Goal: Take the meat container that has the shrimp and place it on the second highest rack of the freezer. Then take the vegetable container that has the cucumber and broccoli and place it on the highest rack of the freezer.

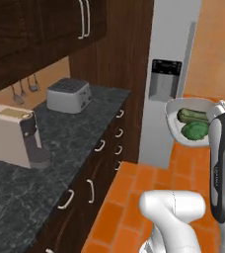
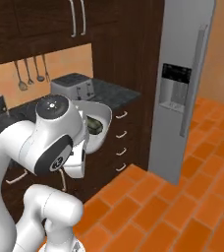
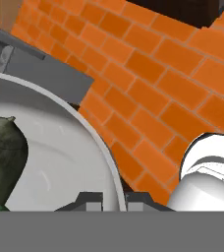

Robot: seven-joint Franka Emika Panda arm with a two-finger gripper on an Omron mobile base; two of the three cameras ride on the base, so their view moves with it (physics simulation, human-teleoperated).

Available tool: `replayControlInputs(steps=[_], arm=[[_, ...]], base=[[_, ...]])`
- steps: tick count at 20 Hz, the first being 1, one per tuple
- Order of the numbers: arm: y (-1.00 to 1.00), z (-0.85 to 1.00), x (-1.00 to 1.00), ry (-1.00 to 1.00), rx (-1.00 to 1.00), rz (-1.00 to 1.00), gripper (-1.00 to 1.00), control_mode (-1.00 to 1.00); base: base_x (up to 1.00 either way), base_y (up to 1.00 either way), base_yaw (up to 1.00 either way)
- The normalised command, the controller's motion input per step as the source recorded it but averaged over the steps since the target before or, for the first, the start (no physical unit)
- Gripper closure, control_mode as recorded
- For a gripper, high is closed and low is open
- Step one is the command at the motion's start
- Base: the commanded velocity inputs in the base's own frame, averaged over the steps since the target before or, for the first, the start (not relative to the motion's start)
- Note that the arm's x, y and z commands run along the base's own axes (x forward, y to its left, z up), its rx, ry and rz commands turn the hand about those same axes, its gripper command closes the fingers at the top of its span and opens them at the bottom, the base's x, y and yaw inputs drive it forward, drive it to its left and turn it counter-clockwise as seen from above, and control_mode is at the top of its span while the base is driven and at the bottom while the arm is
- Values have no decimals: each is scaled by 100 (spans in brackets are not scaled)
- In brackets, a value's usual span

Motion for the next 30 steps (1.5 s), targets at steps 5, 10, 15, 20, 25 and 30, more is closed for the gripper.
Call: replayControlInputs(steps=[5,10,15,20,25,30], arm=[[0,0,0,0,0,0,100,100],[0,0,0,0,0,0,100,100],[0,0,0,0,0,0,100,100],[0,0,0,0,0,0,100,100],[0,0,0,0,0,0,100,100],[0,0,0,0,0,0,100,100]], base=[[16,-5,-79],[89,-45,-11],[85,-69,-14],[77,-81,-17],[97,-45,-15],[100,-42,-13]])
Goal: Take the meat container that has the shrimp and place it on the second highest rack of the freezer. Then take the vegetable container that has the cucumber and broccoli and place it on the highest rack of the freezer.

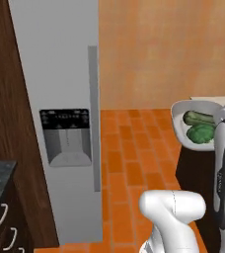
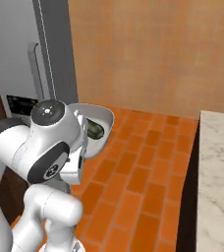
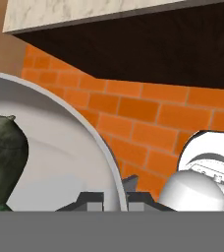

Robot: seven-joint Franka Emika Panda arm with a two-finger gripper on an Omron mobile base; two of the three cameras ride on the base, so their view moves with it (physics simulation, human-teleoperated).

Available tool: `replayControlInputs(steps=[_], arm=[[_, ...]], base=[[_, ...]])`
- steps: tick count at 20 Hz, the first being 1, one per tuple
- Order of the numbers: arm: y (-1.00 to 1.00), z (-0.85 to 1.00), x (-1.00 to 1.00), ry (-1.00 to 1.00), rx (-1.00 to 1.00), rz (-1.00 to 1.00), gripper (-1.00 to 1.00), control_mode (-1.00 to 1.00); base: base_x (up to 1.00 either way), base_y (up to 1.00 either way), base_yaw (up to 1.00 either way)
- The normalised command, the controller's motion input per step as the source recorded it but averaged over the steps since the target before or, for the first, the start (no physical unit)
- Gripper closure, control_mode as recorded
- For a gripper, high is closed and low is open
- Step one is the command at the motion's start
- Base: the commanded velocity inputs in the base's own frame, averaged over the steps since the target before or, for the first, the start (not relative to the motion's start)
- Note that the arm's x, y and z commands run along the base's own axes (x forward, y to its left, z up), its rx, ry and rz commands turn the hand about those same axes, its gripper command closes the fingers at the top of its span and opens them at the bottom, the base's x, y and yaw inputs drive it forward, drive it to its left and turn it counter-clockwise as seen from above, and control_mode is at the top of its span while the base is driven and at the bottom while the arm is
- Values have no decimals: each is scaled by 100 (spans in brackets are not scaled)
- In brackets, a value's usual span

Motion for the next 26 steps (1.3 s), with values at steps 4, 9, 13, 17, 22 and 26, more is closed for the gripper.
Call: replayControlInputs(steps=[4,9,13,17,22,26], arm=[[0,0,0,0,0,0,100,100],[0,0,0,0,0,0,100,100],[0,0,0,0,0,0,100,100],[0,0,0,0,0,0,100,100],[0,0,0,0,0,0,100,100],[0,0,0,0,0,0,100,100]], base=[[90,-79,-13],[79,-91,-11],[93,-74,-7],[100,-32,0],[100,-4,0],[100,0,2]])
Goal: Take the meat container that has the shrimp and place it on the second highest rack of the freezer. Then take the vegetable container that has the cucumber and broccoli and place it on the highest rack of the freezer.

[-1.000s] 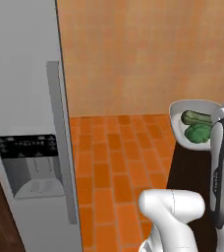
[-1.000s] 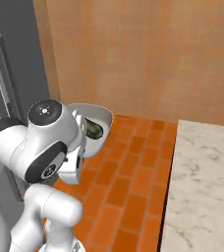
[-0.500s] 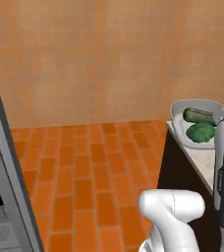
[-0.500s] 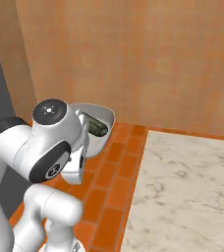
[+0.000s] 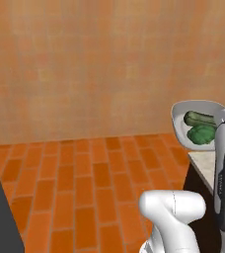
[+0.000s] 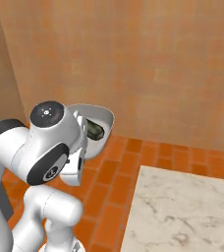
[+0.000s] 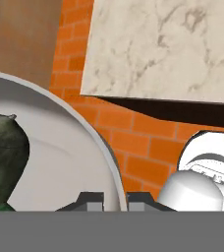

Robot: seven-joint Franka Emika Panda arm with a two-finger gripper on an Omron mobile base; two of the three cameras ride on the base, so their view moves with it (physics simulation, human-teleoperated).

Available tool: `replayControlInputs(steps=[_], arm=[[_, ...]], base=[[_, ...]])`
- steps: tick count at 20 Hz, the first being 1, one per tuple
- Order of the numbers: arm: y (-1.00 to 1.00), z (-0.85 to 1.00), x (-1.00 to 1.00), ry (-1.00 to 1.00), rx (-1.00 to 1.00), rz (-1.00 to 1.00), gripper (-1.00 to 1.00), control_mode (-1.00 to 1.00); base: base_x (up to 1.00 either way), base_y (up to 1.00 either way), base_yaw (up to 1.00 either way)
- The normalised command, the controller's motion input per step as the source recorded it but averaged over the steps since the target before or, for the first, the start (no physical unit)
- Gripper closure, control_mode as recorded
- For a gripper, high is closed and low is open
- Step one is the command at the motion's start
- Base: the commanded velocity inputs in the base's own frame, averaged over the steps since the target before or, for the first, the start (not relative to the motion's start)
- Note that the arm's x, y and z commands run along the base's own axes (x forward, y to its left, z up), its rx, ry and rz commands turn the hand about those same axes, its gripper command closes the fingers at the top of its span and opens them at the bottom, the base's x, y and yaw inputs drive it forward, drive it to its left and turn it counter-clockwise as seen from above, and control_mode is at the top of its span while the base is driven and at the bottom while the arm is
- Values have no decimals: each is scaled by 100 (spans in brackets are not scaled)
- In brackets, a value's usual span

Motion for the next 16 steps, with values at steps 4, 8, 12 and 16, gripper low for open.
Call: replayControlInputs(steps=[4,8,12,16], arm=[[0,0,0,0,0,0,100,100],[0,0,0,0,0,0,100,100],[0,0,0,0,0,0,100,100],[0,0,0,0,0,0,100,100]], base=[[100,1,22],[84,18,34],[71,15,56],[46,4,64]])
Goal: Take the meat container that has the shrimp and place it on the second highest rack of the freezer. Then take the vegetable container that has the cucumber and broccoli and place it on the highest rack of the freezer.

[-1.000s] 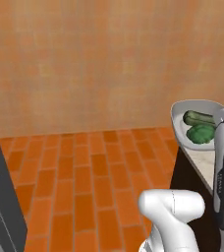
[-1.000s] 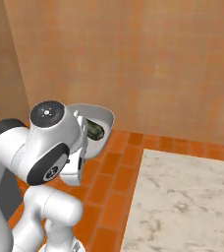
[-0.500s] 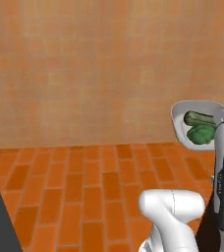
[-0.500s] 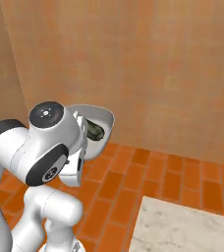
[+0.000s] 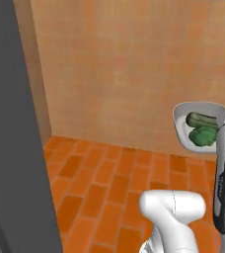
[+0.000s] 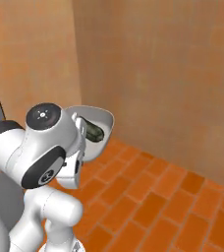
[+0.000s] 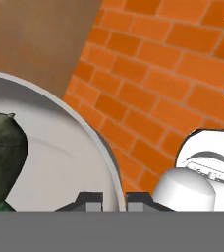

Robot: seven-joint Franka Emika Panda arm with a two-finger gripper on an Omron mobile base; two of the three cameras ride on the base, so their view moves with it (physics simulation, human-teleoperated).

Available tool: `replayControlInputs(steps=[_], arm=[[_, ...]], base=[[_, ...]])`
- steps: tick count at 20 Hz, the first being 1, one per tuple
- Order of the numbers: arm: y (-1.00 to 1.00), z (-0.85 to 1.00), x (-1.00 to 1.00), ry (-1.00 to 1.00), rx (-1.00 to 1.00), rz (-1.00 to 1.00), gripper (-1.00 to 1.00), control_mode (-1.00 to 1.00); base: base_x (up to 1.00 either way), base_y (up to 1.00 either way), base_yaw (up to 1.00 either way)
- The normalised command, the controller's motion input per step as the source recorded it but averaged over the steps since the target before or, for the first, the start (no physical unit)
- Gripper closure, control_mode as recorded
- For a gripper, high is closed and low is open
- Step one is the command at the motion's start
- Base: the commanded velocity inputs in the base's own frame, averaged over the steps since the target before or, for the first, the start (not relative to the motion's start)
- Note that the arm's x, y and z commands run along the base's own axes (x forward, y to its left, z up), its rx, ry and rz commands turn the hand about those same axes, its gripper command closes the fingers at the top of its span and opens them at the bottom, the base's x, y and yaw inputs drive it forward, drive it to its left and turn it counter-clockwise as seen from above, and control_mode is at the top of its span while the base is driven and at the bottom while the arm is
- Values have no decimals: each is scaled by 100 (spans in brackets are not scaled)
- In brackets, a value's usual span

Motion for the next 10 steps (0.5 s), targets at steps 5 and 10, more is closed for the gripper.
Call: replayControlInputs(steps=[5,10], arm=[[0,0,0,0,0,0,100,100],[0,0,0,0,0,0,100,100]], base=[[39,1,66],[5,5,68]])
